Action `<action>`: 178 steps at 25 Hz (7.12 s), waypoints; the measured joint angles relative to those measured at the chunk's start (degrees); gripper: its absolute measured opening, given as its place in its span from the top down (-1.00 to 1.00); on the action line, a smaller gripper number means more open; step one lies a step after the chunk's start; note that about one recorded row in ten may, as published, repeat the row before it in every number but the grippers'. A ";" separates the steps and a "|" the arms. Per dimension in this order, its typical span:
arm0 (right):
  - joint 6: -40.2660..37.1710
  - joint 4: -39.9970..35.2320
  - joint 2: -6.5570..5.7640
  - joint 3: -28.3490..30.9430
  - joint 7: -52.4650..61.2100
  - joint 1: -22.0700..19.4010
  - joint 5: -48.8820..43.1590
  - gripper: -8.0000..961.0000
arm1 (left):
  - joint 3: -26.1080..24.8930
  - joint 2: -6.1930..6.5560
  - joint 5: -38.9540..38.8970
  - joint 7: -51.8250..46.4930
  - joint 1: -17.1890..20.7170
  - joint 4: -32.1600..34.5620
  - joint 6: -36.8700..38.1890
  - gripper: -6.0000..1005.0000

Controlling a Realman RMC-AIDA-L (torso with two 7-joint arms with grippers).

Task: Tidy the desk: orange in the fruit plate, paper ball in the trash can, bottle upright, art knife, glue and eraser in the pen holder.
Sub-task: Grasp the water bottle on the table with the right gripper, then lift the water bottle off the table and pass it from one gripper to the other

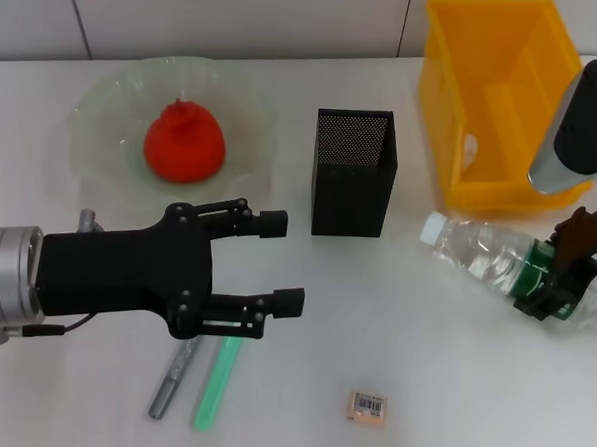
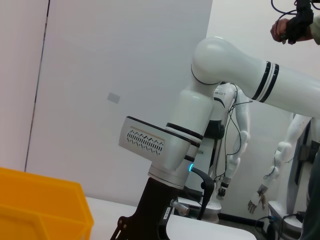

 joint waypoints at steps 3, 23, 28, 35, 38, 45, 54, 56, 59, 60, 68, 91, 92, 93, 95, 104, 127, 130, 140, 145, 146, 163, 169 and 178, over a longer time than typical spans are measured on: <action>-0.07 -0.01 0.00 -1.61 0.02 -0.09 0.00 -0.66 | 0.00 0.00 0.00 0.00 0.03 0.19 0.00 -0.58; -4.35 -11.74 0.27 -5.12 3.20 -5.57 2.77 -0.62 | -0.07 0.09 -0.44 0.00 0.30 0.47 0.21 -0.58; -7.09 -18.02 0.28 -5.79 4.09 -8.12 4.92 -0.61 | -0.12 0.09 -0.56 0.00 0.29 0.59 0.46 -0.58; -9.48 -28.09 0.39 -7.37 5.42 -12.95 8.20 -0.60 | -1.06 0.11 -0.60 0.00 0.55 0.80 0.82 -0.58; -10.00 -31.42 0.48 -7.30 5.72 -14.56 9.75 -0.60 | -2.88 0.21 -0.68 0.00 1.06 1.28 1.69 -0.58; -9.44 -35.99 0.53 -4.96 5.90 -17.02 15.62 -0.60 | -4.50 0.28 -0.70 0.64 1.77 1.94 2.78 -0.58; -8.86 -39.39 0.54 4.95 3.35 -20.71 30.83 -0.60 | -5.31 0.13 -0.74 0.79 2.03 2.69 2.91 -0.57; -8.79 -38.55 0.55 9.00 0.68 -22.01 37.77 -0.60 | -5.42 0.07 -0.80 0.83 1.97 2.69 2.92 -0.57; -8.70 -37.17 0.55 11.28 -1.13 -22.63 42.03 -0.60 | -5.51 0.02 -1.04 0.87 1.88 2.69 2.92 -0.57; -8.55 -36.28 0.55 12.22 -2.01 -22.96 43.77 -0.60 | -5.51 0.02 -1.04 0.87 1.88 2.69 2.92 -0.57; -7.24 -24.42 0.34 16.11 -10.93 -24.05 55.93 -0.60 | -5.62 -0.01 -2.87 1.42 1.96 2.12 2.90 -0.57; -6.70 8.15 0.44 16.89 -44.27 -19.36 67.60 -0.60 | -5.36 -0.24 -13.99 1.29 -0.22 -7.89 -0.38 -0.57; -6.61 9.04 0.39 17.01 -44.52 -18.89 67.94 -0.60 | -5.37 -0.25 -15.05 1.28 -0.24 -8.41 -0.41 -0.57; -6.57 9.74 0.39 17.15 -44.63 -18.41 68.17 -0.60 | -5.49 -0.26 -16.81 1.13 -0.26 -9.31 -0.45 -0.57; -6.41 10.88 0.38 17.21 -44.74 -17.58 68.33 -0.60 | -5.62 -0.26 -18.37 1.12 -0.25 -10.11 -0.49 -0.57; -4.36 16.47 0.50 16.67 -45.14 -13.68 68.42 -0.60 | -4.41 -0.66 -21.62 1.51 -1.22 -12.42 -0.25 -0.57; 4.00 18.53 0.47 6.19 -44.31 -8.71 70.83 -0.60 | 0.45 -0.70 -30.57 7.15 -5.05 -22.47 -0.97 -0.56; 4.40 18.62 0.40 5.92 -43.86 -8.18 70.88 -0.60 | 1.31 -0.70 -30.76 7.11 -5.63 -22.51 -1.42 -0.56; 4.58 21.92 0.44 5.81 -43.56 -4.76 70.96 -0.59 | 1.32 -0.70 -31.66 6.70 -5.95 -22.71 -2.10 -0.56; 5.40 23.78 0.47 5.34 -43.56 -3.00 71.40 -0.59 | 1.31 -0.70 -33.28 7.44 -6.65 -24.48 -2.23 -0.56; 5.72 24.07 0.48 4.94 -43.56 -2.82 71.78 -0.59 | 1.31 -0.70 -33.42 7.62 -6.75 -24.65 -2.23 -0.56; 8.13 25.12 0.45 0.27 -43.61 -1.47 74.65 -0.59 | 2.02 -0.70 -33.76 10.55 -7.45 -25.03 -3.53 -0.55; 8.17 26.42 0.36 -0.21 -43.58 -0.80 74.65 -0.59 | 2.02 -0.70 -34.25 11.27 -7.46 -25.03 -3.90 -0.55; 8.27 26.90 0.27 -0.19 -43.46 -0.38 74.65 -0.59 | 2.10 -0.70 -34.36 12.04 -7.50 -25.02 -3.90 -0.55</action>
